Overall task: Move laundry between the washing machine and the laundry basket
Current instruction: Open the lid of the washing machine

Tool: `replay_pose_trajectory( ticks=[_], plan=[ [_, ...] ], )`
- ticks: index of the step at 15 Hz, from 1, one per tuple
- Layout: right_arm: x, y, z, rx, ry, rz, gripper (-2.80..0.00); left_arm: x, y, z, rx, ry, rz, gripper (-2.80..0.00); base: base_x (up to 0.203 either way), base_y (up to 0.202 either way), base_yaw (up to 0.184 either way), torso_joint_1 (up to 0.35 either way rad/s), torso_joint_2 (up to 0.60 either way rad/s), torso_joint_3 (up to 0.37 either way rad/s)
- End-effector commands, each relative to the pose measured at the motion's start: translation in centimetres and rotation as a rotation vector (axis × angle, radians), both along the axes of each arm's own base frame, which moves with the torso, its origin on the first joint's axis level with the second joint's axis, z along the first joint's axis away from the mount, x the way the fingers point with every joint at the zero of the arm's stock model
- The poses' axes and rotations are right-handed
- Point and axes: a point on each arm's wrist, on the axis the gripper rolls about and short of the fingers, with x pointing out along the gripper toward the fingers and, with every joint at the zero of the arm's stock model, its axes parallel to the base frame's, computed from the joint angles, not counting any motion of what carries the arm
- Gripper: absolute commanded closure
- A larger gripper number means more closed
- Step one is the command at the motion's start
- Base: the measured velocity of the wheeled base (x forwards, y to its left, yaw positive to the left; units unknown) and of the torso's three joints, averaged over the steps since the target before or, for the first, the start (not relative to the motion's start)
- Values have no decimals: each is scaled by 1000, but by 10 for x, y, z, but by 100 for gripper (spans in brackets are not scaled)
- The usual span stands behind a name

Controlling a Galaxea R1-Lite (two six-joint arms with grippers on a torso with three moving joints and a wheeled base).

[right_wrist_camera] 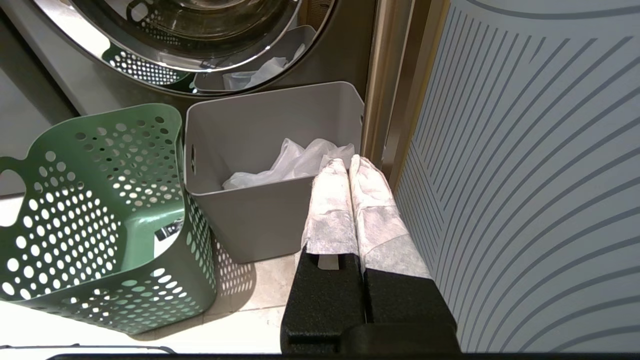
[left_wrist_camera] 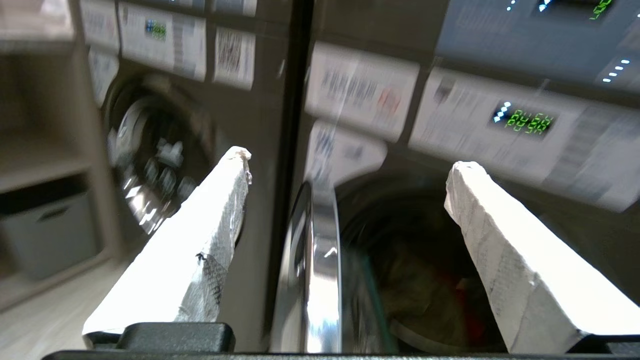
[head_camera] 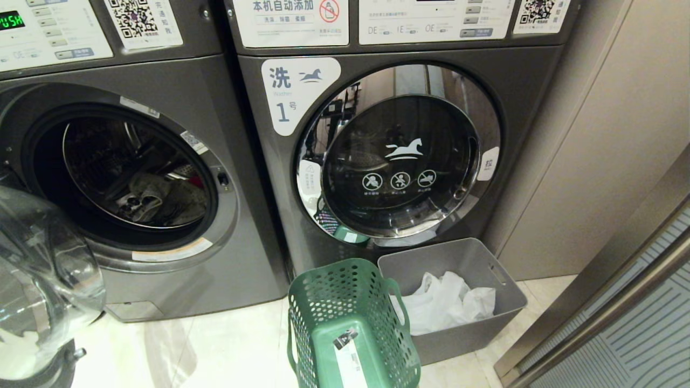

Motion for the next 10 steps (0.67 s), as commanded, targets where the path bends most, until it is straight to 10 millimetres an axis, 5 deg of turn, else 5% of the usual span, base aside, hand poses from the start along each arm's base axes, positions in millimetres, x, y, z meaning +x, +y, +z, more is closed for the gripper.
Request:
replay_pose_trajectory(
  ticks=[1, 2, 3, 10],
  plan=[
    [0, 0, 0, 0, 0, 0, 0, 34, -2, -23, -1, 231, -13, -280, 0, 0, 0, 0, 0, 0],
    [0, 0, 0, 0, 0, 0, 0, 49, -4, -27, -3, 258, -37, -280, 0, 0, 0, 0, 0, 0],
    [0, 0, 0, 0, 0, 0, 0, 63, -4, -31, -12, 281, -39, 0, 0, 0, 0, 0, 0, 0],
    [0, 0, 0, 0, 0, 0, 0, 134, 64, -85, -89, 477, 261, 0, 0, 0, 0, 0, 0, 0]
  ],
)
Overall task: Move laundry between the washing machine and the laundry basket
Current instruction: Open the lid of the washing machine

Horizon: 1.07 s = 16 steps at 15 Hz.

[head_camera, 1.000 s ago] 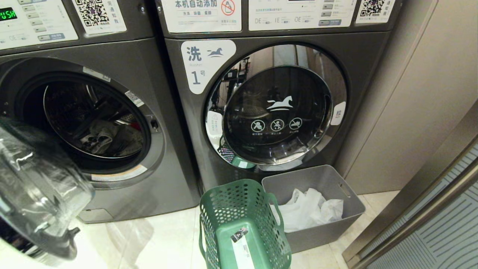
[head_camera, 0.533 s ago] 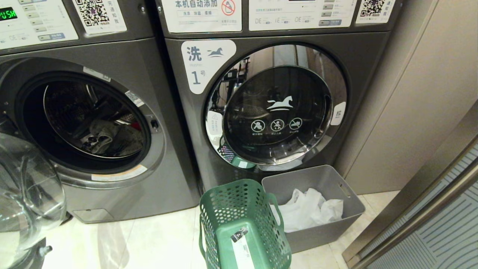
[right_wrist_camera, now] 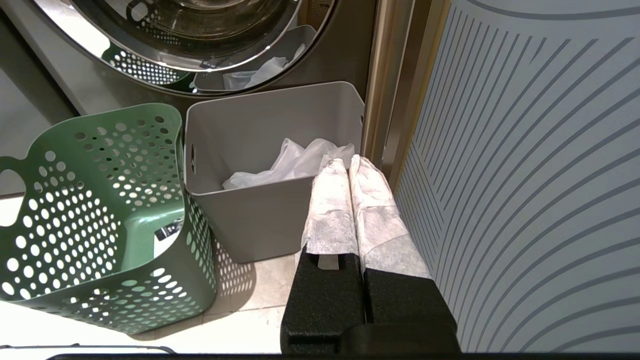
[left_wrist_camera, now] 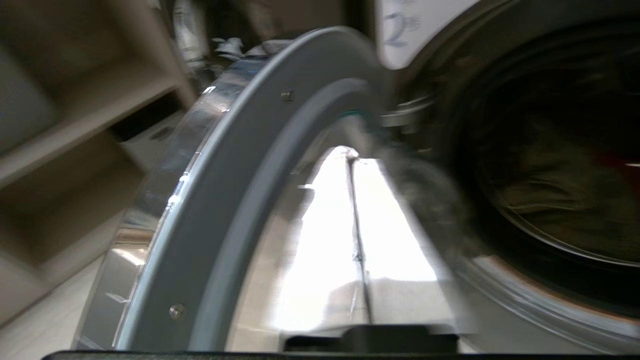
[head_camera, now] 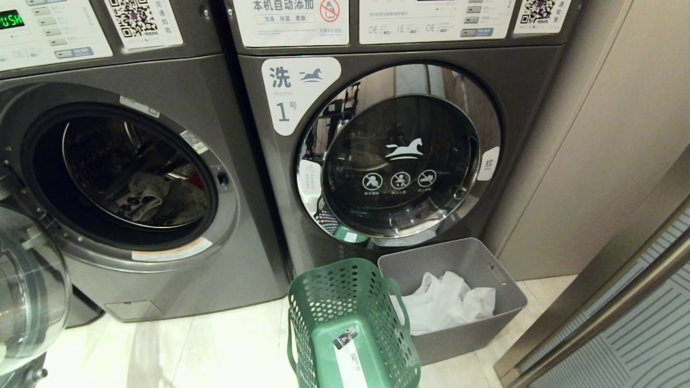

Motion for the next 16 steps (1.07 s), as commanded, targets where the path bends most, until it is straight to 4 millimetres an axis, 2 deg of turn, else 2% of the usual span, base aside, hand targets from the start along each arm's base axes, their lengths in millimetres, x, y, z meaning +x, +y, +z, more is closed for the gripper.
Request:
replay_pose_trajectory(
  ticks=[1, 3, 6, 8, 11, 12, 14, 16],
  plan=[
    [0, 0, 0, 0, 0, 0, 0, 24, 34, -36, -70, 99, 88, 0, 0, 0, 0, 0, 0, 0],
    [0, 0, 0, 0, 1, 0, 0, 21, 50, -49, -98, 130, 144, 0, 0, 0, 0, 0, 0, 0],
    [0, 0, 0, 0, 0, 0, 0, 2, 84, -62, -130, 149, 267, 0, 0, 0, 0, 0, 0, 0],
    [0, 0, 0, 0, 0, 0, 0, -16, 113, -61, -124, 136, 352, 0, 0, 0, 0, 0, 0, 0],
    [0, 0, 0, 0, 0, 0, 0, -55, 162, -55, -99, 101, 471, 0, 0, 0, 0, 0, 0, 0],
    [0, 0, 0, 0, 0, 0, 0, -65, 169, -52, -88, 90, 474, 0, 0, 0, 0, 0, 0, 0],
    [0, 0, 0, 0, 0, 0, 0, -65, 157, -40, -65, 72, 420, 0, 0, 0, 0, 0, 0, 0],
    [0, 0, 0, 0, 0, 0, 0, -53, 115, -17, -27, 25, 310, 0, 0, 0, 0, 0, 0, 0]
  ],
)
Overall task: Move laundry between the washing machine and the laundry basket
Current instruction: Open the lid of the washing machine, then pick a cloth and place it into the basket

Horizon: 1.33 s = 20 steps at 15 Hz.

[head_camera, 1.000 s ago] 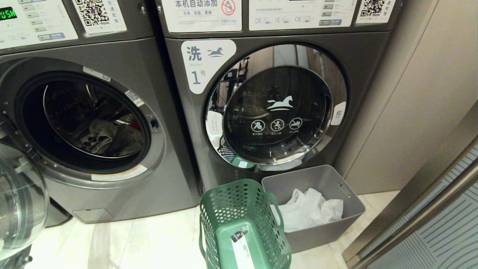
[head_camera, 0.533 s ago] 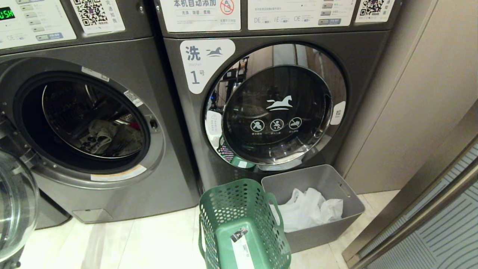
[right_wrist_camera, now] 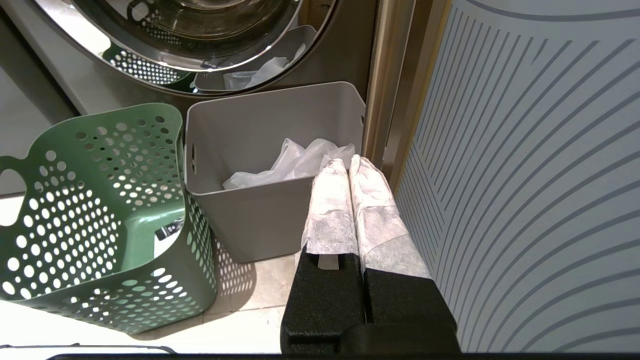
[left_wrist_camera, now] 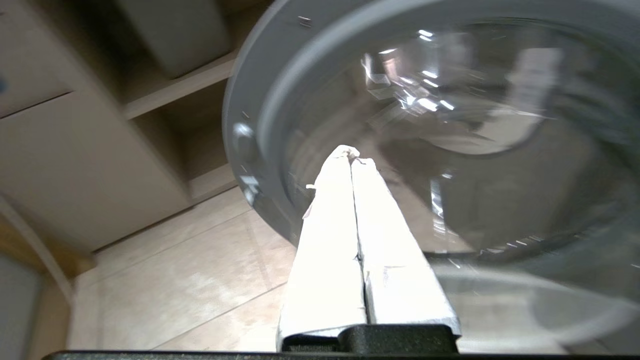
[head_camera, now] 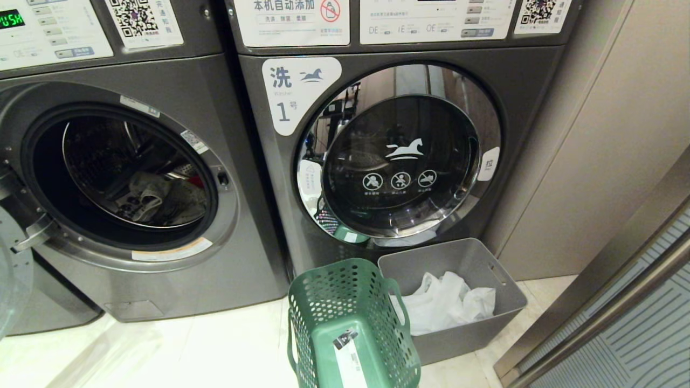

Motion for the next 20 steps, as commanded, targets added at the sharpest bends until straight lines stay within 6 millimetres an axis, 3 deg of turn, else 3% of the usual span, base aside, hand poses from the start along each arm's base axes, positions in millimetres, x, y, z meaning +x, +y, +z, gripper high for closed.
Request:
replay_pose_trajectory(
  ticks=[1, 3, 5, 7, 9, 13, 15, 17, 20],
  plan=[
    [0, 0, 0, 0, 0, 0, 0, 18, -63, 31, 63, -71, -156, 0, 0, 0, 0, 0, 0, 0],
    [0, 0, 0, 0, 0, 0, 0, 53, -139, 40, 45, -151, -420, 0, 0, 0, 0, 0, 0, 0],
    [0, 0, 0, 0, 0, 0, 0, 64, -218, 29, -14, -180, -665, 0, 0, 0, 0, 0, 0, 0],
    [0, 0, 0, 0, 0, 0, 0, 49, -283, 2, -90, -161, -873, 0, 0, 0, 0, 0, 0, 0],
    [0, 0, 0, 0, 0, 0, 0, 9, -322, -45, -163, -104, -1026, 0, 0, 0, 0, 0, 0, 0],
    [0, 0, 0, 0, 0, 0, 0, -64, -338, -122, -183, -71, -1136, 0, 0, 0, 0, 0, 0, 0],
    [0, 0, 0, 0, 0, 0, 0, -88, -339, -146, -139, -73, -1173, 0, 0, 0, 0, 0, 0, 0],
    [0, 0, 0, 0, 0, 0, 0, -100, -338, -161, -113, -54, -1154, 0, 0, 0, 0, 0, 0, 0],
    [0, 0, 0, 0, 0, 0, 0, -95, -338, -170, -149, 53, -1124, 0, 0, 0, 0, 0, 0, 0]
  ],
)
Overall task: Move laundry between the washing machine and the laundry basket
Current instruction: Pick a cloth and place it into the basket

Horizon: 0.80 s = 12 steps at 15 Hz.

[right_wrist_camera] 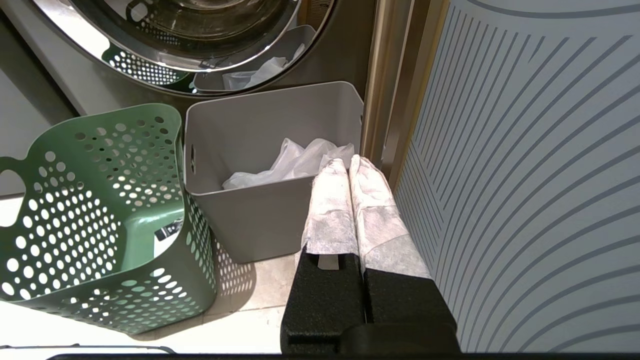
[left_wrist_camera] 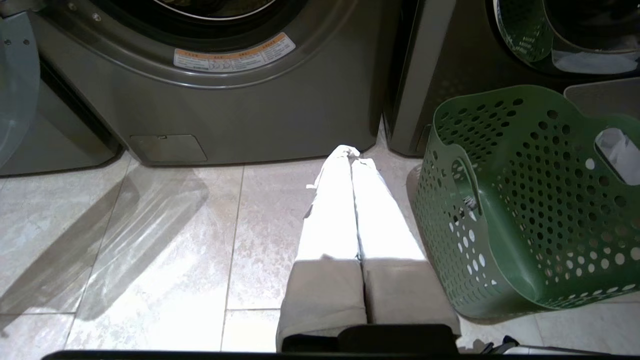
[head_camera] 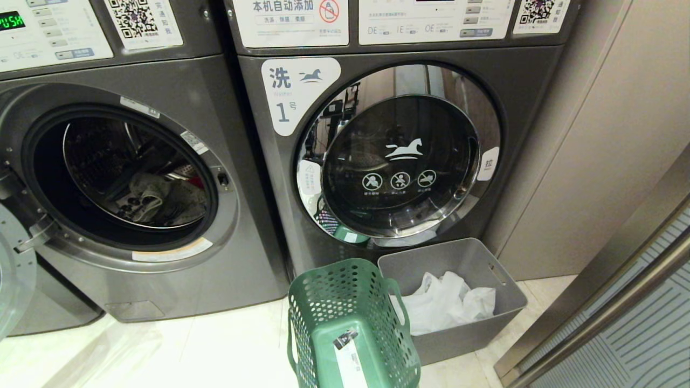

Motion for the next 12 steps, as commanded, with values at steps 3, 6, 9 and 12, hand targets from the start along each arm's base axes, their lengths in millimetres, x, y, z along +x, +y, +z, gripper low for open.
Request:
replay_pose_trajectory(
  ticks=[3, 6, 9, 12],
  plan=[
    [0, 0, 0, 0, -1, 0, 0, -7, -2, -20, -12, 69, -98, 0, 0, 0, 0, 0, 0, 0],
    [0, 0, 0, 0, -1, 0, 0, -23, -3, -27, 11, -34, -145, 0, 0, 0, 0, 0, 0, 0],
    [0, 0, 0, 0, -1, 0, 0, -36, -3, -30, 38, -196, -149, 0, 0, 0, 0, 0, 0, 0],
    [0, 0, 0, 0, -1, 0, 0, -36, -3, -31, 47, -200, -142, 0, 0, 0, 0, 0, 0, 0]
  ],
)
